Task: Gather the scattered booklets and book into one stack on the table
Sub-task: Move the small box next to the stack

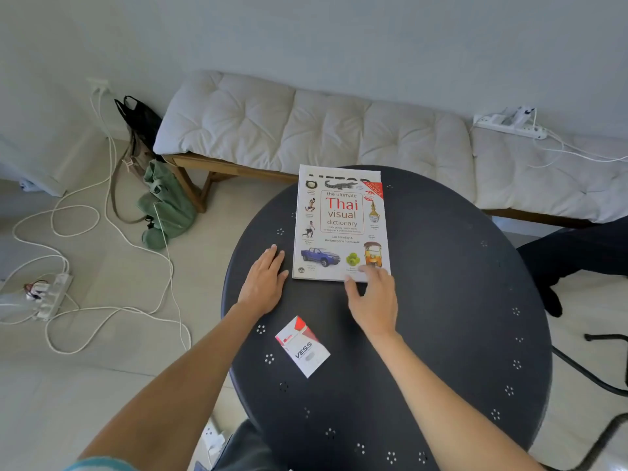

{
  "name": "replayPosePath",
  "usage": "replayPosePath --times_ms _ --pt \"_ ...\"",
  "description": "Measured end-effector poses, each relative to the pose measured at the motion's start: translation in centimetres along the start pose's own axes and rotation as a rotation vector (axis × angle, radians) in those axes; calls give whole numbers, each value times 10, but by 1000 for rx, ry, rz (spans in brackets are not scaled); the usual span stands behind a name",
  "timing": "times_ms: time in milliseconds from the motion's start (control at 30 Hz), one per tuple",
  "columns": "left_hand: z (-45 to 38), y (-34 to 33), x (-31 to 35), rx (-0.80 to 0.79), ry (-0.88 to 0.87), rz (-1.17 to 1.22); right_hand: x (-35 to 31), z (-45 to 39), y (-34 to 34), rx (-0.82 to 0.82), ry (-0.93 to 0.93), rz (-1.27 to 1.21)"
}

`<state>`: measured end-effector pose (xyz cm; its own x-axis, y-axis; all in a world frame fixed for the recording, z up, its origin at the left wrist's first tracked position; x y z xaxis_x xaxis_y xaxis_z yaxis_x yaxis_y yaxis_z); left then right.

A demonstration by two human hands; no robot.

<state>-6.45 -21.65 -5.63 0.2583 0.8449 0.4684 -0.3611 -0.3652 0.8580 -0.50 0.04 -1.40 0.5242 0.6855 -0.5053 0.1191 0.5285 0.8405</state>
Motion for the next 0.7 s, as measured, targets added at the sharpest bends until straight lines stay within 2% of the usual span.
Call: replayPosePath --times_ms 100,267,500,700 --pt "29 -15 -4 -41 -34 -132 -3 45 -12 -87 114 24" --pt "45 -26 -7 -58 -23 -167 1 96 -33 -286 187 177" --pt "50 -25 -11 -121 -24 -170 5 114 -43 -293 188 305" --pt "51 -24 -4 -136 -4 -150 17 107 -37 -252 113 235"
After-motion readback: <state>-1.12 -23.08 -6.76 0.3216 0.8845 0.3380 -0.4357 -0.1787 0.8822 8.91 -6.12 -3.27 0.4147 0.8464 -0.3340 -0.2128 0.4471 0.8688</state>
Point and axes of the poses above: each hand's wrist, its own z-axis away from the middle knuckle, its own y-axis out of the back of the hand, x = y × z, the point moved 2 cm from there along -z, towards the middle knuckle, and after that the axes turned 12 degrees about -y, right-handed, at the moved point
